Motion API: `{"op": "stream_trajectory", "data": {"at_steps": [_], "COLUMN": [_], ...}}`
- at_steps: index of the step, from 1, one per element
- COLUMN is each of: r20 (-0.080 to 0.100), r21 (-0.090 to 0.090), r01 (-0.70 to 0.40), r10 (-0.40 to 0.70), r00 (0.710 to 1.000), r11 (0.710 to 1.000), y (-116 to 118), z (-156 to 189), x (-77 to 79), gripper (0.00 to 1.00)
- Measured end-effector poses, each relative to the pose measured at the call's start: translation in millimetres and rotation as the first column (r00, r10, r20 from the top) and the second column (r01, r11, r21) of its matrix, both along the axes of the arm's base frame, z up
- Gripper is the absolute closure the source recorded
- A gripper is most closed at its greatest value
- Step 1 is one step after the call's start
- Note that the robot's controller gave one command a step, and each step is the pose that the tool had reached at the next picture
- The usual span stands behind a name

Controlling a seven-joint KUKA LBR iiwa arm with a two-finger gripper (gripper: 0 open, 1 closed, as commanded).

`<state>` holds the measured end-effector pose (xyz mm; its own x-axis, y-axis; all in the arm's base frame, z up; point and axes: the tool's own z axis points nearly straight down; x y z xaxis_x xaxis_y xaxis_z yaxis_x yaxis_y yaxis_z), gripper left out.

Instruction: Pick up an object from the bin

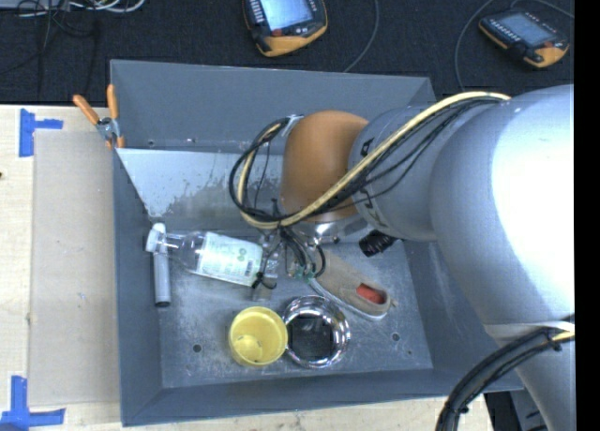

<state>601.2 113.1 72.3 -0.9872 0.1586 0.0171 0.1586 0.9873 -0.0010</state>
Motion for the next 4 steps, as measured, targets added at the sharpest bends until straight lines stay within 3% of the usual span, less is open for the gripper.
{"op": "stream_trajectory", "data": {"at_steps": [1,2,3,4], "r20": [0.000,0.006,0.005,-0.001], "r21": [0.000,-0.002,-0.001,0.001], "r01": [0.000,0.084,0.084,-0.113], "r10": [0.000,-0.084,-0.084,0.113], "r00": [1.000,0.996,0.996,0.994], "r11": [1.000,0.996,0.996,0.994], "y": [0,-46,-6,-9], "z": [0,74,97,42], "x": [0.0,-16.8,-38.8,-37.0], "gripper": [0.00,0.00,0.00,0.00]}}
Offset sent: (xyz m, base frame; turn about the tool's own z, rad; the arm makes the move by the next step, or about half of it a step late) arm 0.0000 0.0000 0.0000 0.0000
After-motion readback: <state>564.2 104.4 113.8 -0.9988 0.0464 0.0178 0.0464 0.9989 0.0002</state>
